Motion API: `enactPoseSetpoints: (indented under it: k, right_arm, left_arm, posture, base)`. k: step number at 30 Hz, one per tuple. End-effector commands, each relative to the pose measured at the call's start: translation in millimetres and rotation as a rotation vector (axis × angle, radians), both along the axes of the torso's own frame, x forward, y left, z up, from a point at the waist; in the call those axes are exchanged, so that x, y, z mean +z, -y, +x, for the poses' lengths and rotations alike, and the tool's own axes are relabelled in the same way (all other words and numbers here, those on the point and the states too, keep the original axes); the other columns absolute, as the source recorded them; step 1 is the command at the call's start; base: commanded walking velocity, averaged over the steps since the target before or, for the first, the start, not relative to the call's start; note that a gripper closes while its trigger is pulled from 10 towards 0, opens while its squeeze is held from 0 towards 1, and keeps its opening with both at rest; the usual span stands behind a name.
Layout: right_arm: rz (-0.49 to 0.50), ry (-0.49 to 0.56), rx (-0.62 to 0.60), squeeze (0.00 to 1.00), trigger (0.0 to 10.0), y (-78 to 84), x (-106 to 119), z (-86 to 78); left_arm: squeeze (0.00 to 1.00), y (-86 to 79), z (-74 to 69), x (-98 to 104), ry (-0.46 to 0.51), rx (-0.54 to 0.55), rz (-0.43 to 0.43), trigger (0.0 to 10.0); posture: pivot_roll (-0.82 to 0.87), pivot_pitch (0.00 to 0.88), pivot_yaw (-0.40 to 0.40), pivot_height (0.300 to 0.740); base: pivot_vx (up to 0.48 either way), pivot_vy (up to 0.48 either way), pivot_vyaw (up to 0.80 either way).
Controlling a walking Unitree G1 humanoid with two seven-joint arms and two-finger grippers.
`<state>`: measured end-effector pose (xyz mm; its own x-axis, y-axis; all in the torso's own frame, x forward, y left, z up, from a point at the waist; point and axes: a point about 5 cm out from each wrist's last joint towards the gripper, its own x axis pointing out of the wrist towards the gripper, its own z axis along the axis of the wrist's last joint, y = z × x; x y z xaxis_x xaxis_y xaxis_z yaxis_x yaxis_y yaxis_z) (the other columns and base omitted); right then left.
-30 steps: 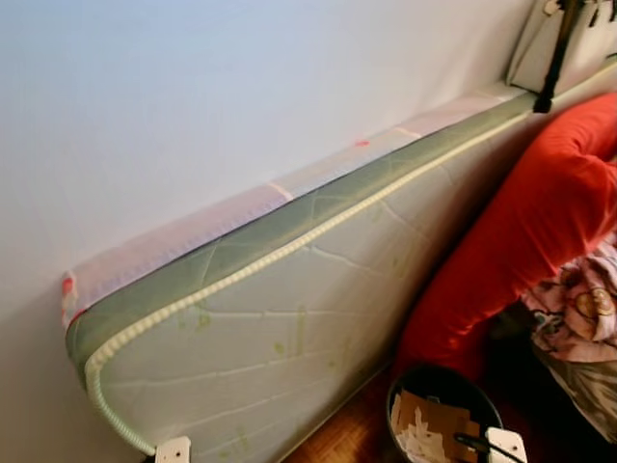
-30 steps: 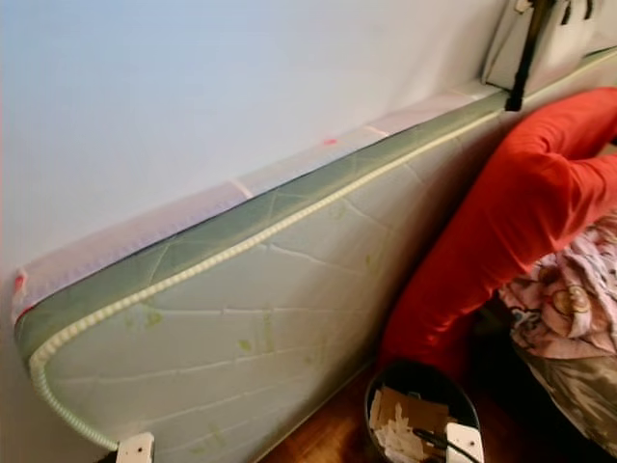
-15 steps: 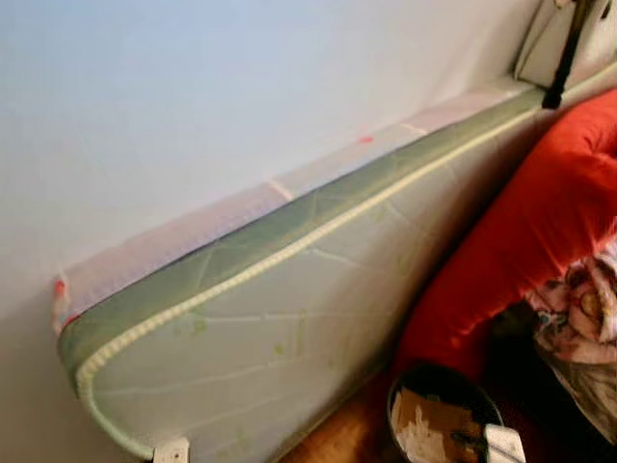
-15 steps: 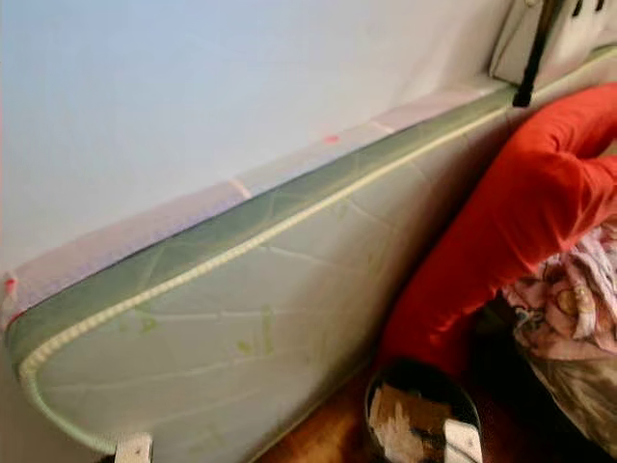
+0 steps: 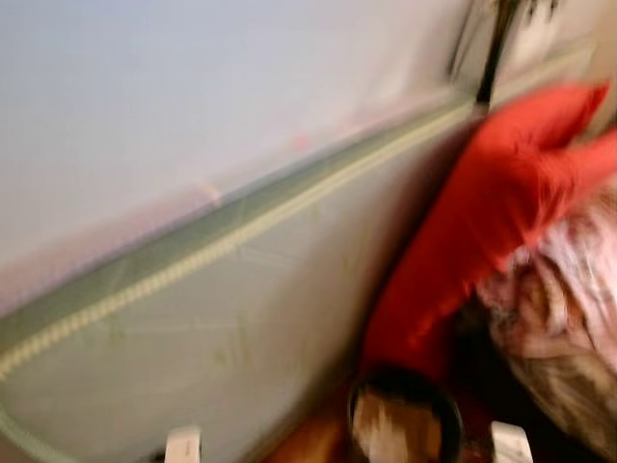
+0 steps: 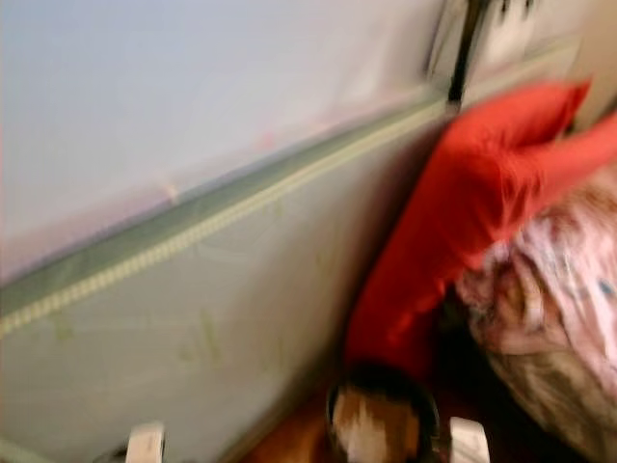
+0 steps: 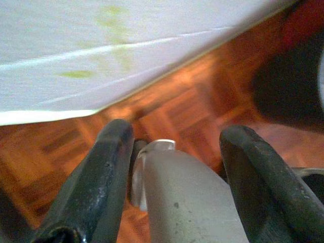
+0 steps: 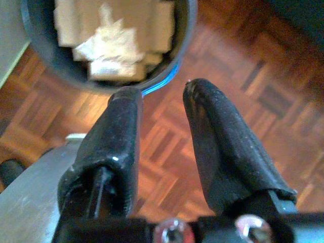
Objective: Clean up the room
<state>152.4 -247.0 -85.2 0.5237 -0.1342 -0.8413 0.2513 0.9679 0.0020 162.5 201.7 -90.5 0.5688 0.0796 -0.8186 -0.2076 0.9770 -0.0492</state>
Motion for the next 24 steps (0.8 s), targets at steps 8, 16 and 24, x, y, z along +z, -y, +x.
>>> enactPoseSetpoints:
  k: [8,16,24]
  right_arm:
    - [0.078,0.077,0.103,0.00,10.0,-27.2,14.9,47.1]
    - [0.080,0.079,0.097,0.00,10.0,-27.4,14.7,47.0]
    - [0.080,0.080,0.100,0.00,10.0,-27.1,15.0,47.2]
  left_arm:
    - [0.00,-5.8,-11.6,-4.2,-0.075,-0.108,0.068,10.0]
    - [0.00,-13.7,-6.9,-0.9,-0.062,-0.109,0.074,10.0]
    - [0.00,-29.5,-12.5,0.5,-0.072,-0.098,0.085,10.0]
  posture:
    - [0.10,0.074,-0.057,0.740]
    - [0.10,0.079,-0.056,0.740]
    - [0.10,0.078,-0.058,0.740]
  base:
    - [0.000,-0.314,0.00]
    - [0.000,-0.313,0.00]
    - [0.000,-0.315,0.00]
